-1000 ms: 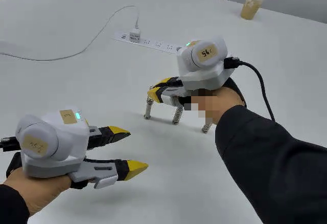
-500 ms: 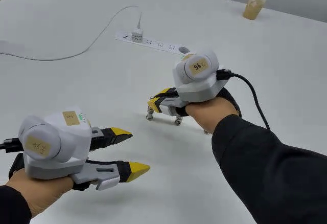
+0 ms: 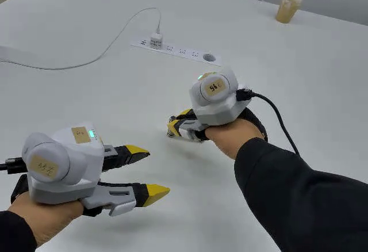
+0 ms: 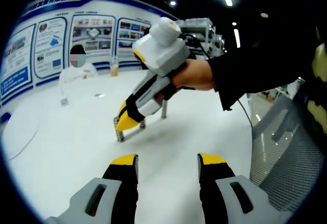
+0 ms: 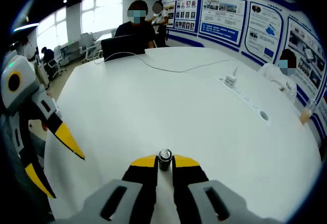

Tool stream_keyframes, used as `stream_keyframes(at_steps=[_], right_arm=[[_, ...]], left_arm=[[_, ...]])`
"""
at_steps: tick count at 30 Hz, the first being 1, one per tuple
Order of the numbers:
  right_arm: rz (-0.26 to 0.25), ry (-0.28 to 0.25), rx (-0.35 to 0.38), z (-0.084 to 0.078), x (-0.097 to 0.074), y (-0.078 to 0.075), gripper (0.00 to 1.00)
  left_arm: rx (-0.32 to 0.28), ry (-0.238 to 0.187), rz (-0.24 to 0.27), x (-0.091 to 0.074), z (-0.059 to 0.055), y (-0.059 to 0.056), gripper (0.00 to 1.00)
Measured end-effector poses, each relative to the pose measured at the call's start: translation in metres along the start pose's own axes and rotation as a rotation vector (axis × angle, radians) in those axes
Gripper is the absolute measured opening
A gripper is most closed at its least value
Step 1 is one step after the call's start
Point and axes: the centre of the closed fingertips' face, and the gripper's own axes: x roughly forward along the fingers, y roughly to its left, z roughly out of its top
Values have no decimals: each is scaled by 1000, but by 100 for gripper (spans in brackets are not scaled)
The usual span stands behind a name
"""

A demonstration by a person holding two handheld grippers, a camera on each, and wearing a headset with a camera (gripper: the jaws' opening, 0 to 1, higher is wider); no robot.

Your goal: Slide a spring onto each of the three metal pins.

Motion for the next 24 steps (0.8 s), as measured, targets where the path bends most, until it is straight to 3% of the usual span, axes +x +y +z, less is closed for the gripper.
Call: stream_keyframes(at_steps=[13, 24], right_arm=[[-11, -19, 7, 3, -9, 1, 17], [-28, -81, 8, 9, -35, 9, 21]], left_arm=[[2, -8, 11, -1, 3, 3, 48], [-4, -19, 39, -5, 12, 2, 50]])
